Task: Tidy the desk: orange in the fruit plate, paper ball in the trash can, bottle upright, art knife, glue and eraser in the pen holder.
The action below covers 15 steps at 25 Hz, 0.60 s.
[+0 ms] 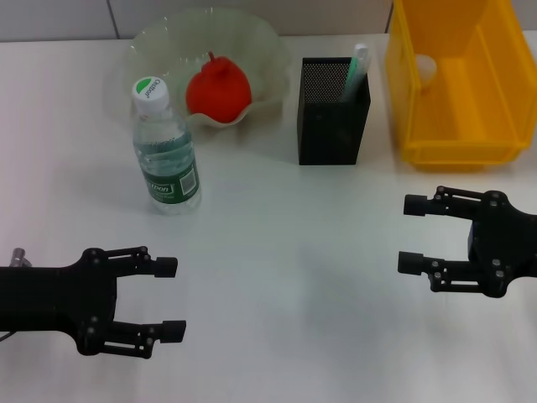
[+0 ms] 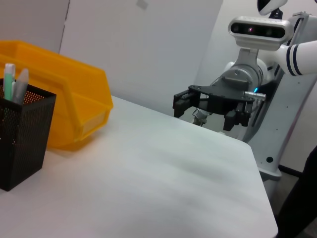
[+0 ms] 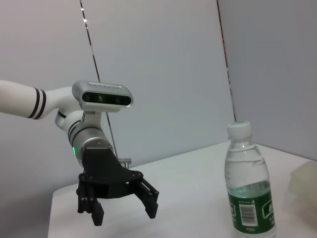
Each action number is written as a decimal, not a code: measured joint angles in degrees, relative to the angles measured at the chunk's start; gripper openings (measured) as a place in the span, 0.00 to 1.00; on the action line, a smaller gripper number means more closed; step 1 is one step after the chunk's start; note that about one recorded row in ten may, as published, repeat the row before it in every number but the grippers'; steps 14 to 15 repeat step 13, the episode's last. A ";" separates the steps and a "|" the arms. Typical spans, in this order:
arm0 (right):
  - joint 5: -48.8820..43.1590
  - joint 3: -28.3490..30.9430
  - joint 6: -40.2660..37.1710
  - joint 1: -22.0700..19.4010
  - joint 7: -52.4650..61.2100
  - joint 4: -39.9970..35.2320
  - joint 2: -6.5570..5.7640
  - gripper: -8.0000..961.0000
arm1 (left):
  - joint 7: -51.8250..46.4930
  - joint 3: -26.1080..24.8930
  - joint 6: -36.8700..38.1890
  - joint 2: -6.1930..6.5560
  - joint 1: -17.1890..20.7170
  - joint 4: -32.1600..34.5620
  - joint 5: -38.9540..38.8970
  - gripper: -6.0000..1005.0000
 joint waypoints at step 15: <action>-0.28 -0.40 0.36 0.24 0.28 0.50 -0.01 0.80 | 0.81 -0.77 0.15 0.00 0.43 -0.10 0.72 0.87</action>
